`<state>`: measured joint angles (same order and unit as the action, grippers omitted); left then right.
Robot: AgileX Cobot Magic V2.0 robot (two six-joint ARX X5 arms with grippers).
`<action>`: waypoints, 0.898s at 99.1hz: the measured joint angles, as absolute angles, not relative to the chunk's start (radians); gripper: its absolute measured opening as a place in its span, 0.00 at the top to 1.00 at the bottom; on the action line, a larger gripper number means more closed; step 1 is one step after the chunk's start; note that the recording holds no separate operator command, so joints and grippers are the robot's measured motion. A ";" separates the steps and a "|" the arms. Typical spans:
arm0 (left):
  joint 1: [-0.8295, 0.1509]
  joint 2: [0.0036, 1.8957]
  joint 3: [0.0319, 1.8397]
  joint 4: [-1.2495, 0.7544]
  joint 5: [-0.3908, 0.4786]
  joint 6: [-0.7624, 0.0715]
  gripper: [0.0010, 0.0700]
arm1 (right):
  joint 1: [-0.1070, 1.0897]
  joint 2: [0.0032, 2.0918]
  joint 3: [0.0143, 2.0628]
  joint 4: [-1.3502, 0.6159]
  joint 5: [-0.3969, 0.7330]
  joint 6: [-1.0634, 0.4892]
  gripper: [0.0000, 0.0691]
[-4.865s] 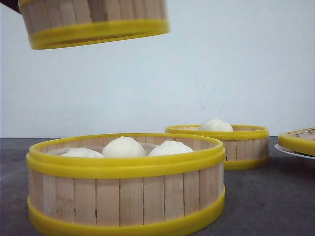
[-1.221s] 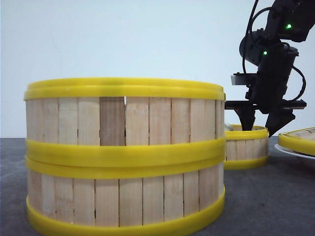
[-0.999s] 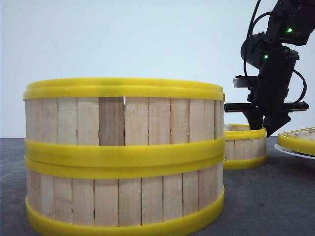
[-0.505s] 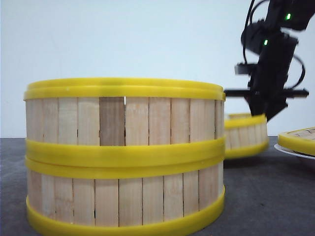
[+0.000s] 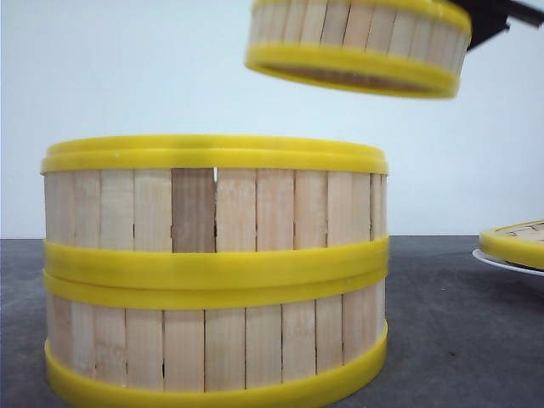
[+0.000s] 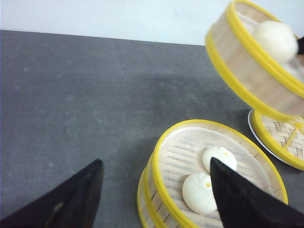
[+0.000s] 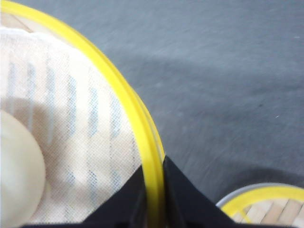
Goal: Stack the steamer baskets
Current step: 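Lift the basket with the right gripper toward the stack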
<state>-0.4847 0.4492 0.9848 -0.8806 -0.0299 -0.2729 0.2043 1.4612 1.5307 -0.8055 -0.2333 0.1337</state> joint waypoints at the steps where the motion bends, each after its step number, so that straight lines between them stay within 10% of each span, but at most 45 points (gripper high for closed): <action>1: -0.485 0.449 0.985 -0.881 -0.030 -0.273 0.39 | 0.207 1.456 1.531 -0.811 -0.233 0.131 0.97; 89: -0.485 0.449 0.985 -0.884 -0.030 -0.243 0.39 | 0.569 1.543 1.531 -0.931 -0.171 0.029 0.97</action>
